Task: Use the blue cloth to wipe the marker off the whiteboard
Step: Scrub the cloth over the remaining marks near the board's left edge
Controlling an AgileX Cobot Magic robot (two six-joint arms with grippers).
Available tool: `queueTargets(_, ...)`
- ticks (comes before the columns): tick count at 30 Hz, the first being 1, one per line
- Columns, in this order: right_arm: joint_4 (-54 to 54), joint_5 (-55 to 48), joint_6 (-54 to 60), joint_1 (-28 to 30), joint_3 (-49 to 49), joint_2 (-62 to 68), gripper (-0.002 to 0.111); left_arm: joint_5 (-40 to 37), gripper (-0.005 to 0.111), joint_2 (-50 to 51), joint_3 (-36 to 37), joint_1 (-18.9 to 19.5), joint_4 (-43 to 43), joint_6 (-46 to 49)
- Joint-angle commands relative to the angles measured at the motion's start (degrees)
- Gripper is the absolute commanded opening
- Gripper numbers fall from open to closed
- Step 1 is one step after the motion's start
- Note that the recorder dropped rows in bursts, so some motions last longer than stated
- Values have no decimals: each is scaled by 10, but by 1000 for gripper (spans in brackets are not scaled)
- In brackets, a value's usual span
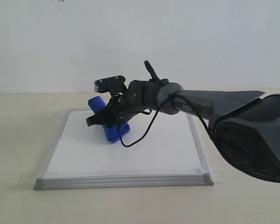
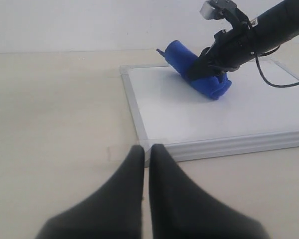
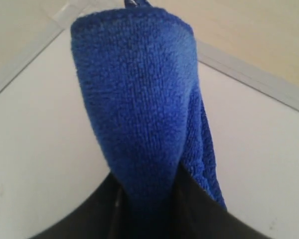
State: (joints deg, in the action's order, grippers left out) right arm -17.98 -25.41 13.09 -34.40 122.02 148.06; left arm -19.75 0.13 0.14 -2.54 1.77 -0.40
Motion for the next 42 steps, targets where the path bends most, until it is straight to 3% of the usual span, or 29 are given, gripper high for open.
queueTargets(1,-62,-39,42,-23,-7,10,-1,4,4,-1,-1,1,6,1)
queueTargets(7,-130,-96,145,-88,7,10,-1,4,4,-1,-1,1,6,1)
queueTargets(14,-122,-115,122,-51,75,10,-1,4,4,-1,-1,1,6,1)
queueTargets(17,-72,-115,91,-32,77,13,-1,4,4,-1,-1,1,6,1)
queueTargets(22,133,-133,-71,-14,77,19,-1,4,4,-1,-1,1,6,1)
queueTargets(25,163,-156,-82,-17,77,19,-1,4,4,-1,-1,1,6,1)
queueTargets(29,118,-176,-41,-39,77,23,-1,4,4,-1,-1,1,6,1)
queueTargets(33,-68,-237,108,-64,98,19,-1,4,4,-1,-1,1,6,1)
queueTargets(35,-77,-265,136,-67,122,17,-1,4,4,-1,-1,1,6,1)
queueTargets(38,58,-248,54,-55,127,18,-1,4,4,-1,-1,1,6,1)
queueTargets(39,190,-252,-39,-53,127,23,-1,4,4,-1,-1,1,6,1)
queueTargets(42,385,-289,-159,-52,127,25,-1,4,4,-1,-1,1,6,1)
